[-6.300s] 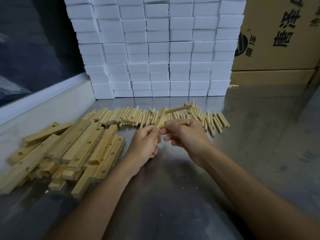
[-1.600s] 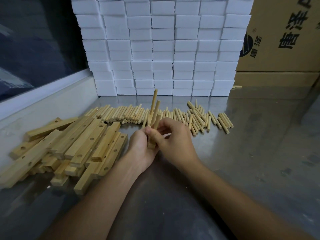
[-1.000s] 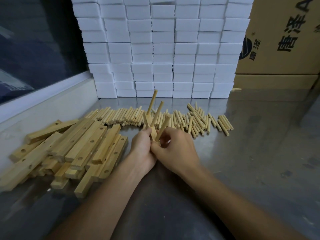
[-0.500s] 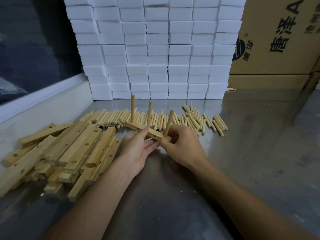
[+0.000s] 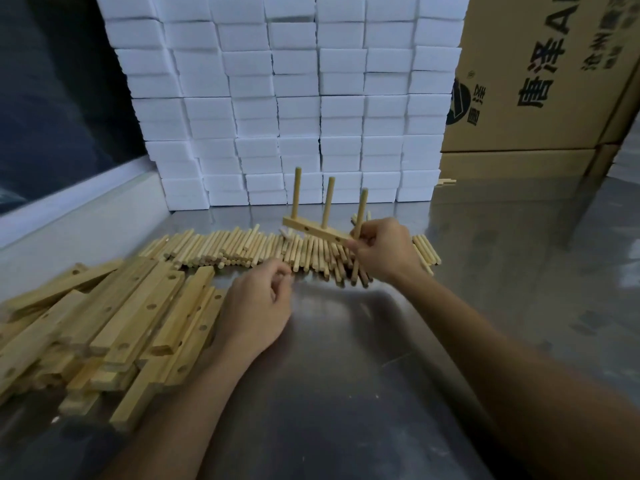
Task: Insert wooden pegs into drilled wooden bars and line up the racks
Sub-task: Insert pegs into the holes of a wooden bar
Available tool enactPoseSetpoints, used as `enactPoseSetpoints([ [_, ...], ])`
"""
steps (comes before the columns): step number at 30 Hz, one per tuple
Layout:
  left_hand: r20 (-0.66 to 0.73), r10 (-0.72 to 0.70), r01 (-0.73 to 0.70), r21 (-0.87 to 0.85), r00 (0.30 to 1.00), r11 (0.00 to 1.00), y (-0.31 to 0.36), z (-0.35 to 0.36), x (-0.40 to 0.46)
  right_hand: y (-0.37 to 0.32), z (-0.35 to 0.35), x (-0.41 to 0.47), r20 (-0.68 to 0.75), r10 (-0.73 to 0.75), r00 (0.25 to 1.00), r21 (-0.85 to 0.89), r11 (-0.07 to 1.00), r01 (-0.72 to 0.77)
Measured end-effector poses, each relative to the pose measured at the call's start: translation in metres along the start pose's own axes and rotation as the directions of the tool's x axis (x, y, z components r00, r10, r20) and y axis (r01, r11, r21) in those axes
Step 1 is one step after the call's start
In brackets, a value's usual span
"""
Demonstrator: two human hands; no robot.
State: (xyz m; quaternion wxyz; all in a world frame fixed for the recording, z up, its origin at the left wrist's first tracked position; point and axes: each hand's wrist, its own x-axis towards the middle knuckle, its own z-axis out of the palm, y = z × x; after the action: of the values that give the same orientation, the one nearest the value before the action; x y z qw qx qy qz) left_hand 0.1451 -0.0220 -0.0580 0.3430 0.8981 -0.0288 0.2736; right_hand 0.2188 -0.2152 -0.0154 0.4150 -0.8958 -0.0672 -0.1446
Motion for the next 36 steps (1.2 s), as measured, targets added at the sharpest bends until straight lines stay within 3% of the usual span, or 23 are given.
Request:
enactPoseSetpoints([
  [2, 0.080, 0.011, -0.025, 0.179, 0.997, 0.984, -0.007, -0.003, 0.002, 0.002, 0.001, 0.027, 0.005, 0.015, 1.000, -0.006, 1.000, -0.015],
  [4, 0.127, -0.072, 0.038, 0.250, 0.989, 0.968, -0.011, -0.001, 0.006, 0.004, 0.006, 0.056, -0.007, 0.014, 1.000, -0.055, 0.998, -0.014],
  [6, 0.159, -0.060, 0.008, 0.312, 0.986, 0.950, -0.010, 0.002, 0.007, 0.005, 0.015, 0.083, -0.016, 0.023, 1.000, -0.092, 0.996, -0.024],
  [18, 0.111, -0.010, -0.023, 0.290, 0.994, 0.957, -0.007, 0.004, 0.004, -0.012, 0.113, 0.184, 0.183, -0.050, 0.982, -0.192, 0.978, 0.085],
  [29, 0.091, -0.011, -0.015, 0.284, 0.996, 0.959, -0.009, 0.008, 0.004, -0.018, 0.154, 0.201, 0.168, -0.014, 0.986, -0.215, 0.975, 0.051],
  [36, 0.112, -0.028, -0.005, 0.287, 0.993, 0.958, -0.005, 0.005, 0.005, -0.023, 0.144, 0.196, 0.141, 0.000, 0.990, -0.260, 0.965, 0.038],
])
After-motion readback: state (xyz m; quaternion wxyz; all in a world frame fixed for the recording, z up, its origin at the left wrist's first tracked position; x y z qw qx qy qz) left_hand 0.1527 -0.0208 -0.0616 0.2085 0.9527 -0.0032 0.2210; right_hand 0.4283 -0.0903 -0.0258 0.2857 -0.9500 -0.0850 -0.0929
